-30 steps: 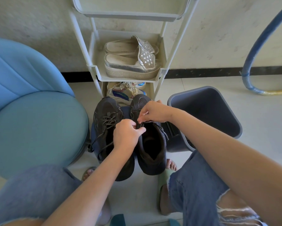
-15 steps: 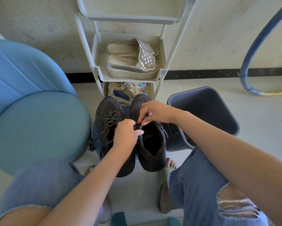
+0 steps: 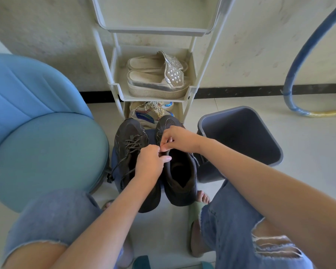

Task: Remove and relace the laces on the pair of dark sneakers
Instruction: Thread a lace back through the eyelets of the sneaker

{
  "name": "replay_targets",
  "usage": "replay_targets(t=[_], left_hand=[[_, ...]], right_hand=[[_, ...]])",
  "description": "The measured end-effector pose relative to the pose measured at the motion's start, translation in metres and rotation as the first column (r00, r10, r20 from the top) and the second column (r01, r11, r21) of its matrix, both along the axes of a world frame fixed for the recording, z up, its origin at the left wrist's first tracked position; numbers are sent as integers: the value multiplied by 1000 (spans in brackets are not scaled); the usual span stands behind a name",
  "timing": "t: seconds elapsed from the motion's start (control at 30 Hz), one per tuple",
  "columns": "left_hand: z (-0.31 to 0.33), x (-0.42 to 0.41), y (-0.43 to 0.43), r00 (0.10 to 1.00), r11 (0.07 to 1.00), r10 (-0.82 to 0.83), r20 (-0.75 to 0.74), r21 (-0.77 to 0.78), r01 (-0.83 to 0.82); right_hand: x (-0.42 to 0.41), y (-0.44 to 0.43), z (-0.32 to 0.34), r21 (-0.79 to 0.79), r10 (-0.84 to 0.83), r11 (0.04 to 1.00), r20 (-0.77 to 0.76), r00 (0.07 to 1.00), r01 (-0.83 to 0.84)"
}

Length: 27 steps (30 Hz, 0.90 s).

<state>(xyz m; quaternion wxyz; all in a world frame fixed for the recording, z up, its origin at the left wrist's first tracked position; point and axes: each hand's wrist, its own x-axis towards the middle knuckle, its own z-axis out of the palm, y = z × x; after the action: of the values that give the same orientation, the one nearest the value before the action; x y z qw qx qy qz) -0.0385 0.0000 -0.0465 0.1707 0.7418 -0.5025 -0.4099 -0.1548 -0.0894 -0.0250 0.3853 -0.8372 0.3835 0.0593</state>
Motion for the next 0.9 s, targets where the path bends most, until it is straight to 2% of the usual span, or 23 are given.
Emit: replay_targets(t=[0.07,0.23,0.4,0.47,0.57,0.77,0.9], left_hand=[[0,1,0,1000,1000,9,-6,0,-9],[3,0,0,1000,1000,13,-9,20,-13],[5,-1,-1,991,993,116,-65,37,-114],[5,-3,-1,992,993,114,-50,34,-113],[7,-4,-1,993,993,113,-28,40,-112],[6,-4,-2,993,993,111,-36,40,-110],[8,-6,-1,994,994,105,-17,37,-105]], right_hand=[[5,3,1,-110,17,994,-53,998,-23],[4,5,10,-189,-81,980,-64,995,68],[7,18,13,-422,-136,906,-356,924,-29],[9,21,11,-392,-141,919,-430,892,-44],[13,23,13,-303,-108,952,-446,889,-36],[17,24,20,-335,-17,929,-460,888,-156],[15,22,21,-212,-33,975,-426,904,-64]])
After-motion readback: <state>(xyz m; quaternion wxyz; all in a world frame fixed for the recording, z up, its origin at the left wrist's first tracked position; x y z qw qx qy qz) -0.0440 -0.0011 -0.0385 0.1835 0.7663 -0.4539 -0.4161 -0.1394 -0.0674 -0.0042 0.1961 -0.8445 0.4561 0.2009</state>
